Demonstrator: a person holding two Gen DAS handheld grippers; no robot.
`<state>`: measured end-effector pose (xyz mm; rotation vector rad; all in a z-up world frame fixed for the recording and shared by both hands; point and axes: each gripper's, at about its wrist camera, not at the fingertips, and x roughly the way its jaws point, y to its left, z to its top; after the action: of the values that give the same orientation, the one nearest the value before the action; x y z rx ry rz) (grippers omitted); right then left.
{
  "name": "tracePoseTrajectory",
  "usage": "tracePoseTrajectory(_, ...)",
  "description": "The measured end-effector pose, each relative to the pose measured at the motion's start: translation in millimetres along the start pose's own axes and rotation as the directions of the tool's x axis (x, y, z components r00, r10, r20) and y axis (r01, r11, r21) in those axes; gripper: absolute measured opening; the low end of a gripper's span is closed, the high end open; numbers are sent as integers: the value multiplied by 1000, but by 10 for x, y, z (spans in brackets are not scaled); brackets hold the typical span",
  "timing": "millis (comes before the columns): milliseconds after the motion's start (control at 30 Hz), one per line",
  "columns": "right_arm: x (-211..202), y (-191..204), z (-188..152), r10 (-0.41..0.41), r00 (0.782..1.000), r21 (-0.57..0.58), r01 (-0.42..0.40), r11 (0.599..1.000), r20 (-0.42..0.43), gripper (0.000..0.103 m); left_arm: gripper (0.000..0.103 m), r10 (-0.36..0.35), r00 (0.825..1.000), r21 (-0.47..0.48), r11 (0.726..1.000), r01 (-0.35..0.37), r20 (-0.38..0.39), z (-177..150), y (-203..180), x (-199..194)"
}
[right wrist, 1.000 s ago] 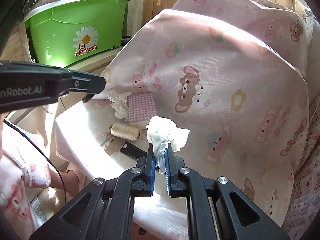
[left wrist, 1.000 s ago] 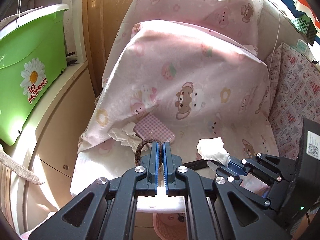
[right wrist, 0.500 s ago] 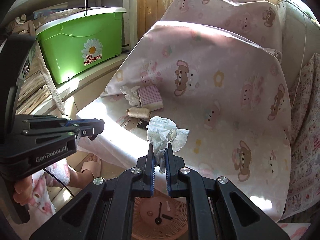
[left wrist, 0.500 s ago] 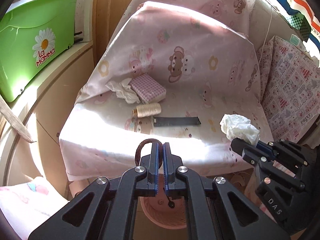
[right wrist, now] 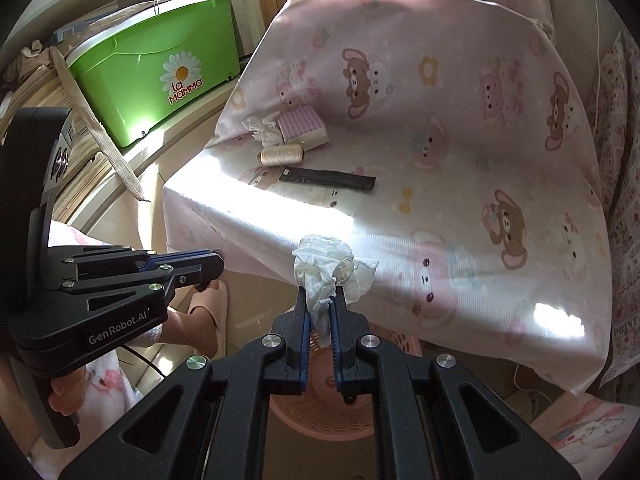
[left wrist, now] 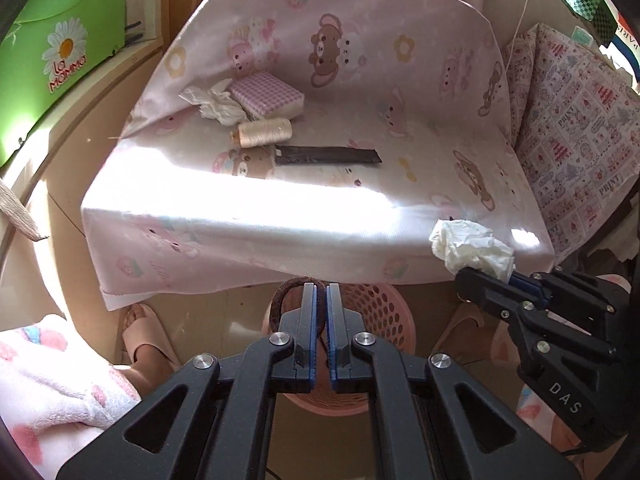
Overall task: Collect trash
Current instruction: 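Lower both grippers over the pink basket and open them to drop items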
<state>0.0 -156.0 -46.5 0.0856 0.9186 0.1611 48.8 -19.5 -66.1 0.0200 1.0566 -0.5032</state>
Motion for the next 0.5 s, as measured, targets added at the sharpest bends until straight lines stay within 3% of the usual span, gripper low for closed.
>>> tracePoseTrajectory(133, 119, -63, -103, 38, 998, 16, -37, 999, -60, 10, 4, -85, 993, -25, 996, 83, -79, -55, 1, 137)
tracePoseTrajectory(233, 231, -116, -179, 60, 993, 40, -56, 998, -106, 10, 4, -176, 976, -72, 983, 168, -131, -76, 42, 221)
tracePoseTrajectory(500, 577, -315, -291, 111, 972, 141, -82, 987, -209, 10, 4, -237, 946, -157, 966, 206, -220, -119, 134, 446)
